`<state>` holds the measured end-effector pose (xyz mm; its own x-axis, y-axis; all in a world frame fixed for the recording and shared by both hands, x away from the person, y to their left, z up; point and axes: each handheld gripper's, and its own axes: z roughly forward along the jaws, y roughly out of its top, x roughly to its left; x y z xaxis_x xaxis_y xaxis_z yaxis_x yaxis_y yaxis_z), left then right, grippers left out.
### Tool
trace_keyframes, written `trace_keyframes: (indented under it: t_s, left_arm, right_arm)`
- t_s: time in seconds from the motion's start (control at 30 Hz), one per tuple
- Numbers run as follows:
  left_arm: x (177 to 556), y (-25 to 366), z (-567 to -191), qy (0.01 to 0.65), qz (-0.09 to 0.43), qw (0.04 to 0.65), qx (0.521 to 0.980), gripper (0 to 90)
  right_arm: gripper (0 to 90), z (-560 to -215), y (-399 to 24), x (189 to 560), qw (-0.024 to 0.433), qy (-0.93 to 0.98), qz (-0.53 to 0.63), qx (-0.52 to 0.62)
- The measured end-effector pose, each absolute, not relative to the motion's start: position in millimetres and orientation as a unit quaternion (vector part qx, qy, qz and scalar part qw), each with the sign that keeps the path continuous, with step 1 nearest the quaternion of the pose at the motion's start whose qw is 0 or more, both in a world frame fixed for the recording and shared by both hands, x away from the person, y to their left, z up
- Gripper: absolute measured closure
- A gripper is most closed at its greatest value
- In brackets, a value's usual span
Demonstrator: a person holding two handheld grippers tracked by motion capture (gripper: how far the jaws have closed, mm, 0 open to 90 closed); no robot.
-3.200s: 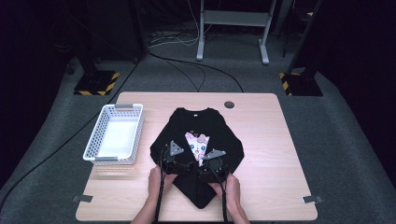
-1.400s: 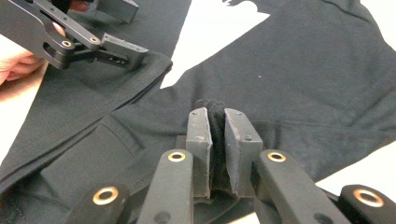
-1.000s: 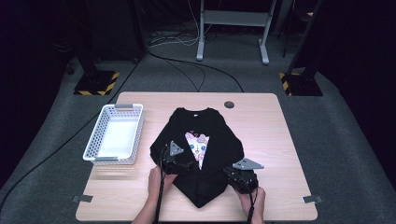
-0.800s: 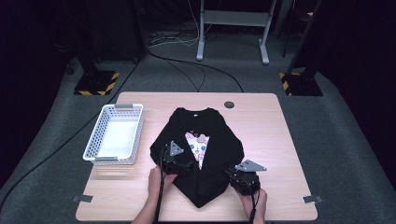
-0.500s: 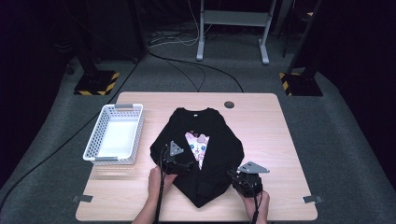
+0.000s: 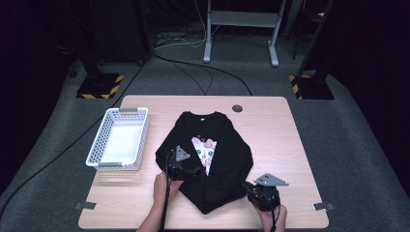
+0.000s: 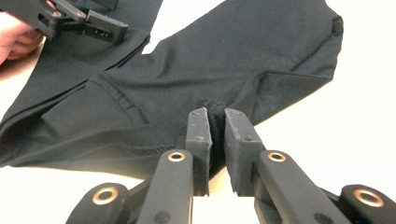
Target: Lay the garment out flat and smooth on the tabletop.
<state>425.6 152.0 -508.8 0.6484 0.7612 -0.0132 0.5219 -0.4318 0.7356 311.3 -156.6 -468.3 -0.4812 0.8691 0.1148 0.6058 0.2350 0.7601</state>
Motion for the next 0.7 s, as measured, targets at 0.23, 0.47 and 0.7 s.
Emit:
trace_keyframes:
  t_s: [0.23, 0.47, 0.7]
  left_arm:
    - [426, 152, -509, 0.387, 0.162, 0.367, 0.830, 15.9]
    - [426, 152, -509, 0.386, 0.162, 0.367, 0.831, 15.9]
    - [426, 152, -509, 0.386, 0.162, 0.367, 0.831, 15.9]
  right_arm:
    - [76.6, -458, -168, 295, 0.174, 0.764, 0.391, 0.484]
    - [69.2, -445, -179, 277, 0.197, 0.750, 0.398, 0.491]
    - [57.1, -445, -180, 284, 0.194, 0.748, 0.396, 0.496]
